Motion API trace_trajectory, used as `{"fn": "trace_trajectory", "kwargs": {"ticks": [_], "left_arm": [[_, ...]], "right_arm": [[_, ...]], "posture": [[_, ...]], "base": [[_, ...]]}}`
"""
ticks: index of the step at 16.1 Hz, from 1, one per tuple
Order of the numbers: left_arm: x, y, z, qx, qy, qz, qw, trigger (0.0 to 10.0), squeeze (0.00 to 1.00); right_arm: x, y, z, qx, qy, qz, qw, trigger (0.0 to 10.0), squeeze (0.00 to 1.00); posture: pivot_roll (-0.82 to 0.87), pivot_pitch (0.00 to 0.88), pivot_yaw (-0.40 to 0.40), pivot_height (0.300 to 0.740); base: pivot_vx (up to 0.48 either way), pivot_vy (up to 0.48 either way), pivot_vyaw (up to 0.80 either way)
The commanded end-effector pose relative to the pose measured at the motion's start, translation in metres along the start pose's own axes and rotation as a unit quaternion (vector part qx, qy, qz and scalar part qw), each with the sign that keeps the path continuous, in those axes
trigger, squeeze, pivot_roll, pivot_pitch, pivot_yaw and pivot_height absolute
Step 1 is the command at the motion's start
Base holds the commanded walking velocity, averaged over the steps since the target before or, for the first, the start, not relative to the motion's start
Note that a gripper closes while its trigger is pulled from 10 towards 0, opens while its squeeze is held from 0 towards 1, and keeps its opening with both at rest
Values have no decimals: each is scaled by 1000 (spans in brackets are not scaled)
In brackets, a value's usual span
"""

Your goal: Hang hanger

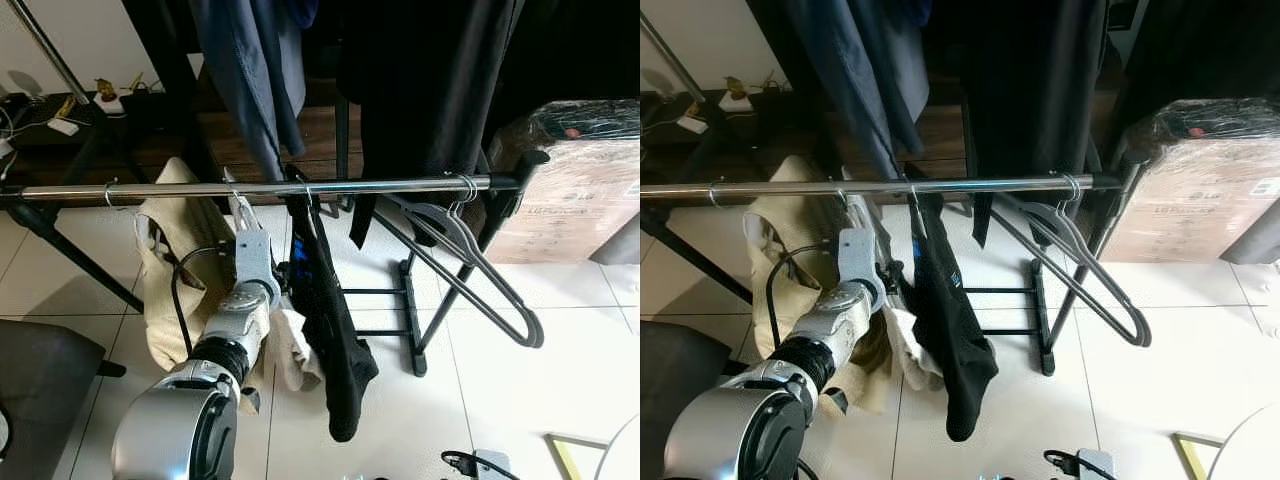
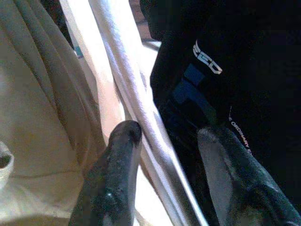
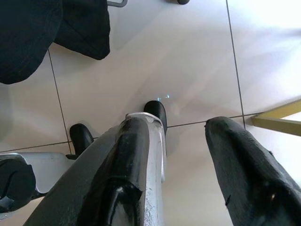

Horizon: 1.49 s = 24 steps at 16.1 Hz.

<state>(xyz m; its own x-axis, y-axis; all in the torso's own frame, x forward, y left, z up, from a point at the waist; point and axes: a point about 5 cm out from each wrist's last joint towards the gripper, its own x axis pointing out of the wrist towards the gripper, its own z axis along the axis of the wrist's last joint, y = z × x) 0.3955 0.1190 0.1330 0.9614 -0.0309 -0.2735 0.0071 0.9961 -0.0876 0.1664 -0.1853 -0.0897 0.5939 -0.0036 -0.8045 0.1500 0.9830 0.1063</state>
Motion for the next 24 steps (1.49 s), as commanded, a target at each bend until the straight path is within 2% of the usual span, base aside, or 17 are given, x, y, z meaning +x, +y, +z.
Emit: {"fn": "trace_trajectory", "kwargs": {"ticks": [1, 13, 18, 20, 22, 24], "left_arm": [[0, 2, 1, -5, -1, 10, 1000, 0, 0], [0, 11, -4, -8, 15, 58, 998, 0, 0], [-1, 16, -2, -5, 7, 66, 998, 0, 0], [-1, 20, 4, -6, -14, 62, 998, 0, 0], [-1, 22, 12, 13, -50, 46, 998, 0, 0], [-5, 22, 13, 50, -87, 19, 995, 0, 0]], "right_arm": [[-17, 7, -69, 22, 122, 5, 992, 10000, 0], [-17, 7, -68, 24, 121, 8, 992, 10000, 0], [-15, 8, -64, 22, 119, 8, 993, 10000, 0], [-14, 8, -60, 21, 115, 8, 993, 10000, 0], [-13, 9, -57, 20, 111, 7, 994, 10000, 0], [-11, 9, -52, 17, 107, 7, 994, 10000, 0]], "posture": [[-211, 308, 72, 740], [-219, 306, 69, 740], [-208, 286, 73, 740], [-203, 270, 76, 740], [-193, 251, 77, 740], [-182, 217, 78, 740]], "base": [[0, 0, 0], [0, 0, 0], [0, 0, 0], [0, 0, 0], [0, 0, 0], [0, 0, 0]]}}
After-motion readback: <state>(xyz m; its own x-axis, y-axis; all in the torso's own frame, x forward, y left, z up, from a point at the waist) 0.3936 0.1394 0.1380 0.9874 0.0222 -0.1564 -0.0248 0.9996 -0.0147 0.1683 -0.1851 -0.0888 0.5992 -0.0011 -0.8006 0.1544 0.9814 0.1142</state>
